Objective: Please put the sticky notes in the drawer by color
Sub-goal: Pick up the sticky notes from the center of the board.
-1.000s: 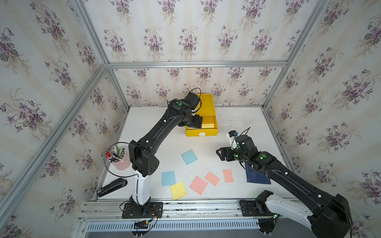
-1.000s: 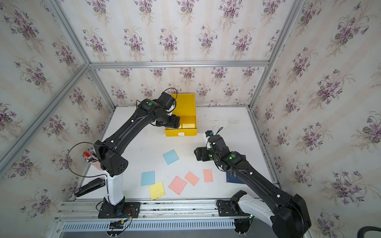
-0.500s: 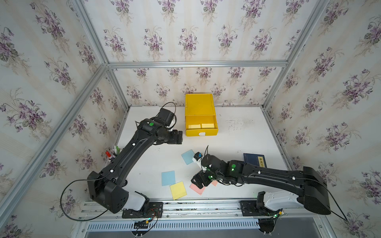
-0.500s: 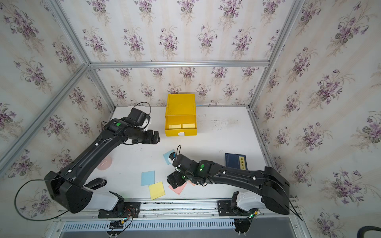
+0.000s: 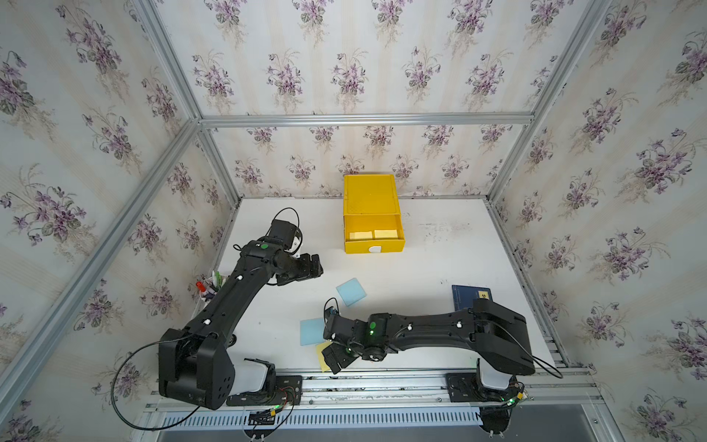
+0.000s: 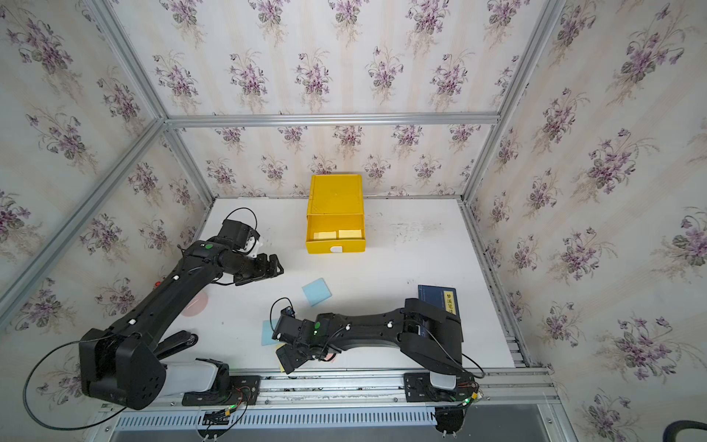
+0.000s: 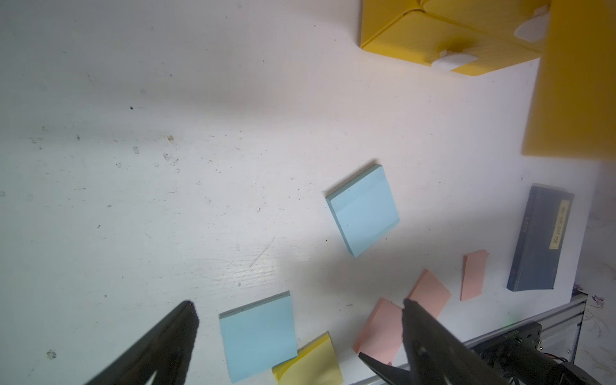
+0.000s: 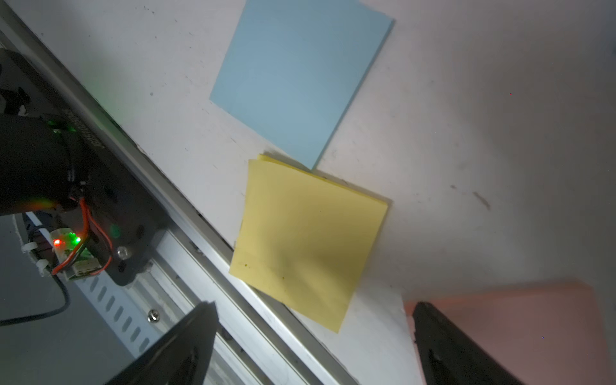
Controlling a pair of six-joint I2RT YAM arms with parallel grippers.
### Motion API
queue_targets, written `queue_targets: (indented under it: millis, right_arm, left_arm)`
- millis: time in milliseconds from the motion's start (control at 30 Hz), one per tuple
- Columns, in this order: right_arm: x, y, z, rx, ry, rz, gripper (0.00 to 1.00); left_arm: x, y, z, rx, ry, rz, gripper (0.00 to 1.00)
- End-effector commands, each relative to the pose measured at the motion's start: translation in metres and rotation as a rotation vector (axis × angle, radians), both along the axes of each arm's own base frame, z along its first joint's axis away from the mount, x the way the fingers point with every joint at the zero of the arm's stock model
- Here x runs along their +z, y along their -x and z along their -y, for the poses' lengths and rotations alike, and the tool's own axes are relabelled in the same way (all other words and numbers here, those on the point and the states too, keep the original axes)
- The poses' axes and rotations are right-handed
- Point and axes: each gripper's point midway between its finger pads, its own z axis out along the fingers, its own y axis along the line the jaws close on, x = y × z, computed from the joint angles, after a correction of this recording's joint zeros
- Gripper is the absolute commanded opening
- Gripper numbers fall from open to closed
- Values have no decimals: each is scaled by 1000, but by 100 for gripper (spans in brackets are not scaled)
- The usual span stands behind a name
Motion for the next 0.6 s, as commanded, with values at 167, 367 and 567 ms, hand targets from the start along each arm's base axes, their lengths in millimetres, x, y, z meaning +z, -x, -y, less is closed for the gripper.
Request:
queue_targets:
  millis: [167,367,567]
  right_arm:
    - [-21,-3,-4,-31,121,41,97]
    - [-46,-9,7,-47,226,70,97]
    - [-59,-4,10,-45,289,70,96]
  left_arm:
    - [-2,-9,3,-21,7,25,94]
    - [-3,-9,5,-31,14,26,94]
    - [-8,-9,4,-34,9,11,94]
